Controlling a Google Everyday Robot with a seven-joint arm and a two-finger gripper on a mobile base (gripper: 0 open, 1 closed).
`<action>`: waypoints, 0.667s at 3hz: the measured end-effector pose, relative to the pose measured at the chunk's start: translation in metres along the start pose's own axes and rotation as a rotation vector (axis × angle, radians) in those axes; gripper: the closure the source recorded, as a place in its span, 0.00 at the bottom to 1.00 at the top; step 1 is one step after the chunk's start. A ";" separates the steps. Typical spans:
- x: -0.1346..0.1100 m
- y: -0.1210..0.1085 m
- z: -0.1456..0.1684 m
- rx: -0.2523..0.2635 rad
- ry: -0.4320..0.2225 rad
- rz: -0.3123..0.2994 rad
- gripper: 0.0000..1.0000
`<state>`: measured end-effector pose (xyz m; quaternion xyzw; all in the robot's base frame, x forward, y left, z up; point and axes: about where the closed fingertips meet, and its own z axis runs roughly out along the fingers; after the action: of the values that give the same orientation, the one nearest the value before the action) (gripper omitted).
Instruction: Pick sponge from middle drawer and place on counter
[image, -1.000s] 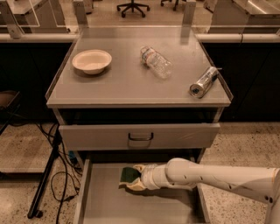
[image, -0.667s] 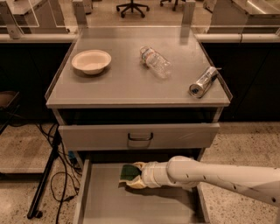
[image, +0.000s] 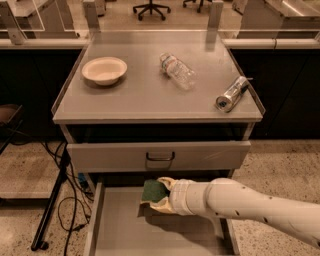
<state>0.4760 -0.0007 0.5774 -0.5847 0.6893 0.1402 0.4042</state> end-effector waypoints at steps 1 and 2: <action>-0.038 -0.010 -0.058 0.060 0.008 -0.081 1.00; -0.076 -0.024 -0.105 0.103 -0.010 -0.139 1.00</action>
Offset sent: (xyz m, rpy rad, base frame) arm -0.0381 -0.0644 0.2612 -0.0217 -0.2404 0.0755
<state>0.4564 -0.0248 0.7055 -0.6088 0.6513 0.0791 0.4459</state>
